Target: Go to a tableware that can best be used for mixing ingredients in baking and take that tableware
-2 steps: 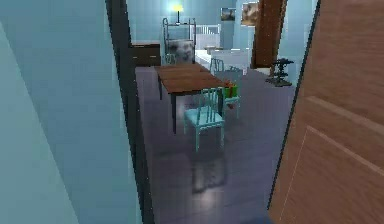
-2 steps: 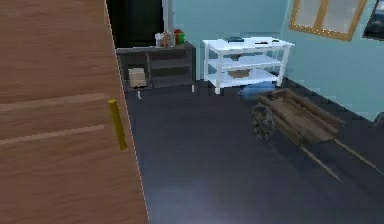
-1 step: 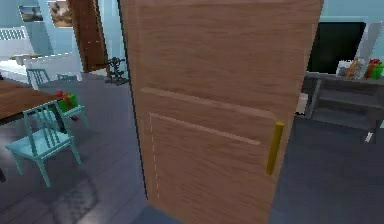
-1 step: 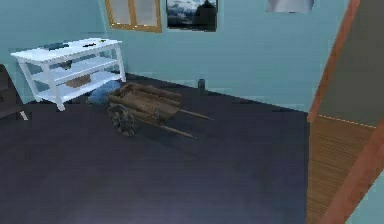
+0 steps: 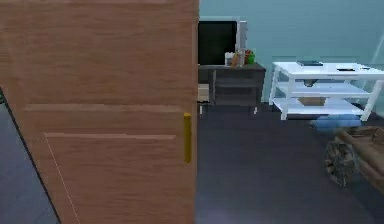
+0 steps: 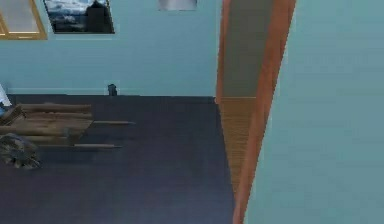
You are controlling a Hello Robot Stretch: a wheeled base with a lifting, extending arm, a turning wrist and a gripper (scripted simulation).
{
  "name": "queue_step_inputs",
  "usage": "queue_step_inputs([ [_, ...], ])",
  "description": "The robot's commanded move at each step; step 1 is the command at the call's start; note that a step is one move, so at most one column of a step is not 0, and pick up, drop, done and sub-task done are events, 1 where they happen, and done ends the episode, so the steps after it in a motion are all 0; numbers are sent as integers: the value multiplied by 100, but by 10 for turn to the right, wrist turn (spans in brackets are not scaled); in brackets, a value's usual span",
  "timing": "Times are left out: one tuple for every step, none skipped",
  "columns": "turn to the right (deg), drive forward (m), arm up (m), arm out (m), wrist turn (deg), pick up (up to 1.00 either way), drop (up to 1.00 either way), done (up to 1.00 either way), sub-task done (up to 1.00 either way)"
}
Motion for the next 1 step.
queue_step_inputs([
  [0,5,0,0,0,0,0,0,0],
])
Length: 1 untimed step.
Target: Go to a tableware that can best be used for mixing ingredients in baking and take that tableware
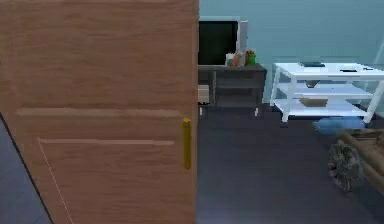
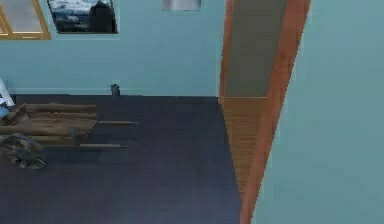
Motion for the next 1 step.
queue_step_inputs([
  [-450,0,0,0,0,0,0,0,0],
])
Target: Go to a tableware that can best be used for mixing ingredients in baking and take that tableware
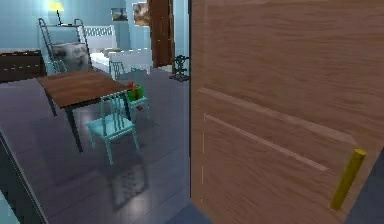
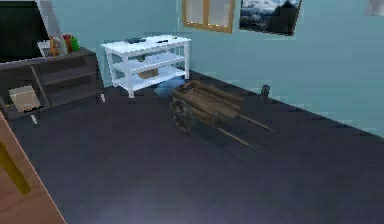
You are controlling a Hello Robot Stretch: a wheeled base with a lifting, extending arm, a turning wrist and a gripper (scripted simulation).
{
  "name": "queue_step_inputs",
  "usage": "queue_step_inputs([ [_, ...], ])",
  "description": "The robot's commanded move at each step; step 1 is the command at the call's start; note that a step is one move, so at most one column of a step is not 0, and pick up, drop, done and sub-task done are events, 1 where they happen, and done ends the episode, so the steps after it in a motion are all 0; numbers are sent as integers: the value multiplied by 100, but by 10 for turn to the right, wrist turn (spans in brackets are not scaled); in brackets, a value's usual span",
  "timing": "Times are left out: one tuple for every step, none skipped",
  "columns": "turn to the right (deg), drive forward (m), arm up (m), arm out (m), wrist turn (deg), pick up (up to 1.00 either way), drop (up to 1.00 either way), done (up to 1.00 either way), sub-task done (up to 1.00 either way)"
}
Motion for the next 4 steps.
queue_step_inputs([
  [-150,0,0,0,0,0,0,0,0],
  [0,80,0,0,0,0,0,0,0],
  [-240,0,0,0,0,0,0,0,0],
  [0,30,0,0,0,0,0,0,0],
])
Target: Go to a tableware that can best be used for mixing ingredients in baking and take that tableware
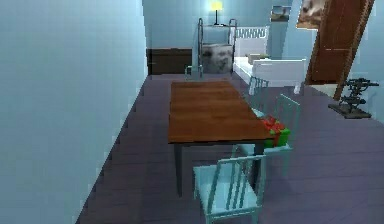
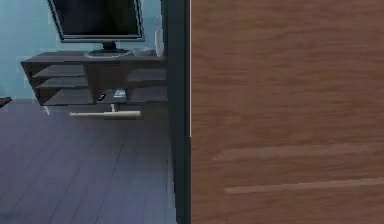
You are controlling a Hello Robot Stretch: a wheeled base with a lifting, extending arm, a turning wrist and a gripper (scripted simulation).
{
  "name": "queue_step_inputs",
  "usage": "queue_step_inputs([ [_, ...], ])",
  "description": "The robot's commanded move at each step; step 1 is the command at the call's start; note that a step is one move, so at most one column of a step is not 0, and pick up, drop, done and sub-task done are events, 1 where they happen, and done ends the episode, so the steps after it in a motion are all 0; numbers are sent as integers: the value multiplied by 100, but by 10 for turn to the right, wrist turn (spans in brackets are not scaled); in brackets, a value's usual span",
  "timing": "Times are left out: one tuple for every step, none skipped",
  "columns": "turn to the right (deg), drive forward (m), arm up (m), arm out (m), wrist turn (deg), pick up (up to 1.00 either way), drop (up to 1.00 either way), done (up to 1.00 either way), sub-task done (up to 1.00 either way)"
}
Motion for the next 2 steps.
queue_step_inputs([
  [270,0,0,0,0,0,0,0,0],
  [0,55,0,0,0,0,0,0,0],
])
